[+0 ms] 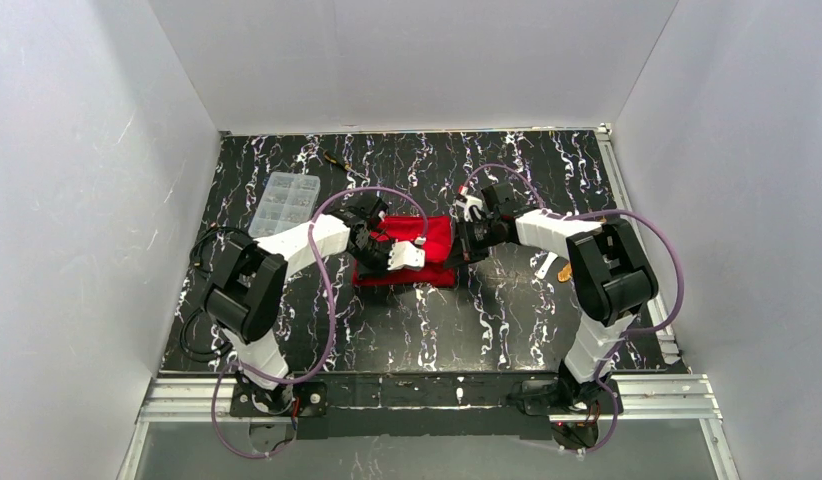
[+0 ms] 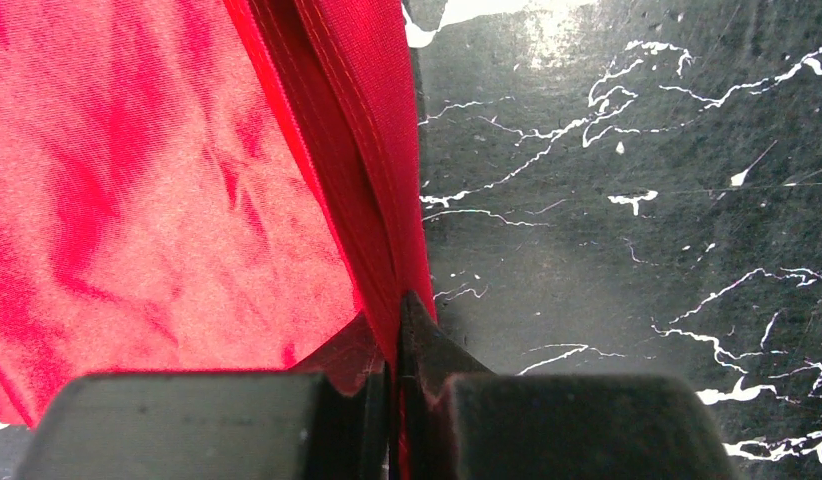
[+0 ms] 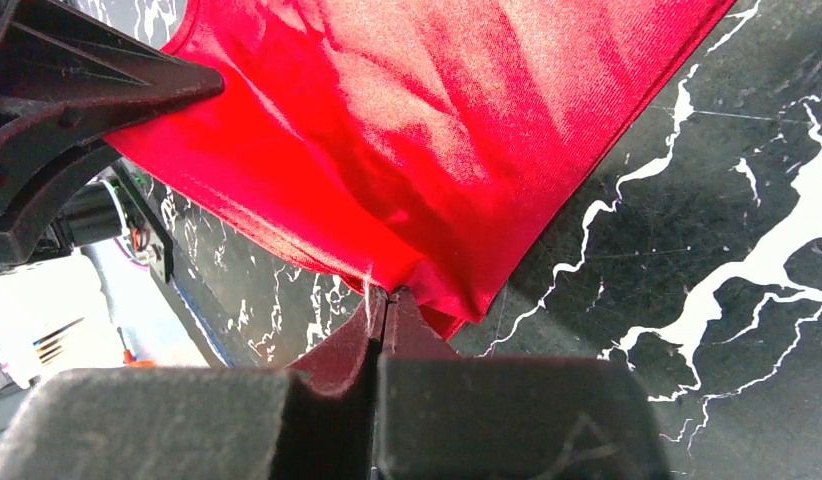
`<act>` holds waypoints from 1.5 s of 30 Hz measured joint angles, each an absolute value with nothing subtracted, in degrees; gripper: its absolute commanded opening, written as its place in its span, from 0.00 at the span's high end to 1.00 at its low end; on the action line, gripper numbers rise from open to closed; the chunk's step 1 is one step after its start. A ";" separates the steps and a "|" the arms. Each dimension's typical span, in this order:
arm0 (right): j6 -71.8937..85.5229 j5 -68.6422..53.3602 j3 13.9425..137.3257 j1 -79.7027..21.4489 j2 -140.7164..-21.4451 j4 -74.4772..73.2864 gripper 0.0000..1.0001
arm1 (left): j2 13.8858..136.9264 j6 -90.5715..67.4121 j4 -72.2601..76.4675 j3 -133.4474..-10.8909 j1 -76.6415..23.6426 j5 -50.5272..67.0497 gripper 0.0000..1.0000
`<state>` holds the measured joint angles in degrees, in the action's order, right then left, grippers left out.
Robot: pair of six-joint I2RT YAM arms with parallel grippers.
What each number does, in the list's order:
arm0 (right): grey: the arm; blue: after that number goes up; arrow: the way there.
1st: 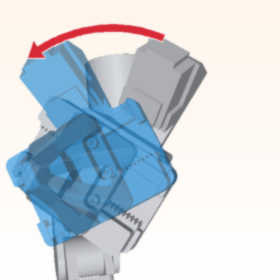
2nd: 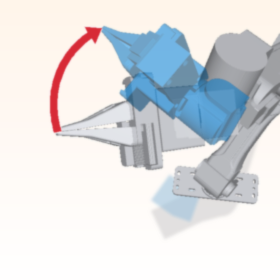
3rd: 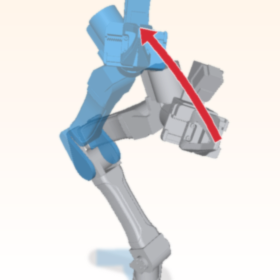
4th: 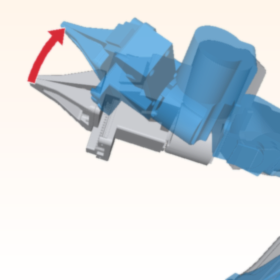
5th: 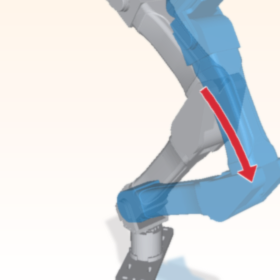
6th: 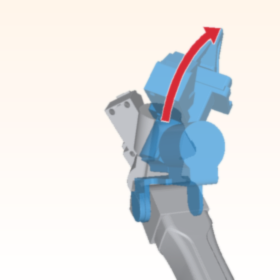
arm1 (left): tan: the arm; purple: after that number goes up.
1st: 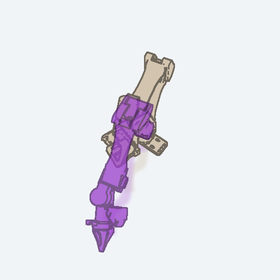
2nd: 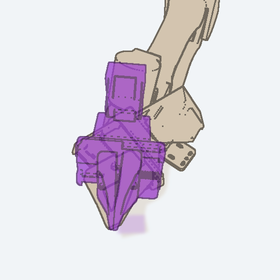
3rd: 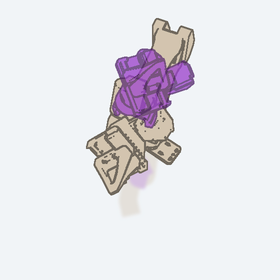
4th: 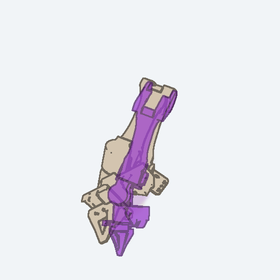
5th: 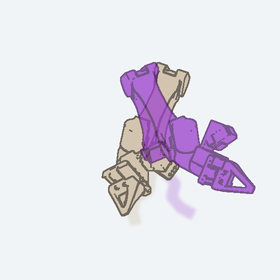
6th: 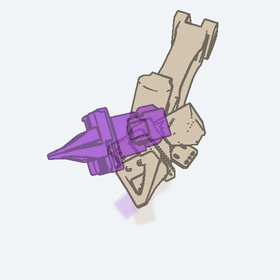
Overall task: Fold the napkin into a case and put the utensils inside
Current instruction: Fold the 2/3-rectangle-folded napkin at the center of the board.
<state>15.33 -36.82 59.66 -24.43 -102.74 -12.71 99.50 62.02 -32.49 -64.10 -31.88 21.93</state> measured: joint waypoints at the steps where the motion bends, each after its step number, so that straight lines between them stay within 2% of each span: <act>1: 15.33 -36.86 59.79 -24.45 -102.96 -12.86 0.99 | 99.79 62.15 -32.86 -64.25 -31.79 22.06 1.00; 7: 15.33 -37.56 61.80 -24.10 -105.14 -13.63 0.98 | 101.97 63.64 -35.46 -67.57 -31.22 22.83 1.00; 10: 15.31 -37.23 62.76 -23.94 -105.71 -14.00 0.88 | 105.36 64.05 -37.41 -71.57 -31.14 23.40 1.00; 12: 15.44 -35.97 63.37 -23.94 -105.75 -14.17 0.73 | 107.70 64.40 -38.85 -74.04 -30.92 23.75 1.00; 13: 15.59 -35.18 63.66 -23.94 -105.75 -14.33 0.69 | 108.66 64.55 -39.51 -74.91 -30.83 23.92 1.00; 18: 15.70 -30.46 64.12 -23.97 -104.84 -14.90 0.62 | 112.40 65.43 -43.79 -78.39 -30.44 25.32 1.00; 21: 15.77 -26.72 63.57 -23.94 -101.32 -14.90 0.62 | 113.14 65.82 -45.60 -79.40 -30.35 26.15 1.00; 25: 17.50 -23.59 58.63 -23.94 -89.97 -10.20 0.62 | 113.16 66.19 -47.90 -80.49 -30.00 27.27 1.00; 29: 22.02 -27.14 53.89 -23.73 -84.29 -2.04 0.74 | 113.23 66.48 -49.74 -81.14 -29.58 28.16 1.00; 36: 33.67 -40.23 45.95 -23.64 -93.21 12.34 0.76 | 116.18 66.48 -52.56 -84.79 -28.71 29.47 1.00; 45: 42.85 -48.80 46.17 -23.68 -102.19 25.87 0.83 | 118.96 66.72 -54.68 -86.87 -28.23 29.54 1.00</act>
<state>42.85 -48.80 46.17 -23.68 -102.19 25.87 118.96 66.72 -54.68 -86.87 -28.23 29.54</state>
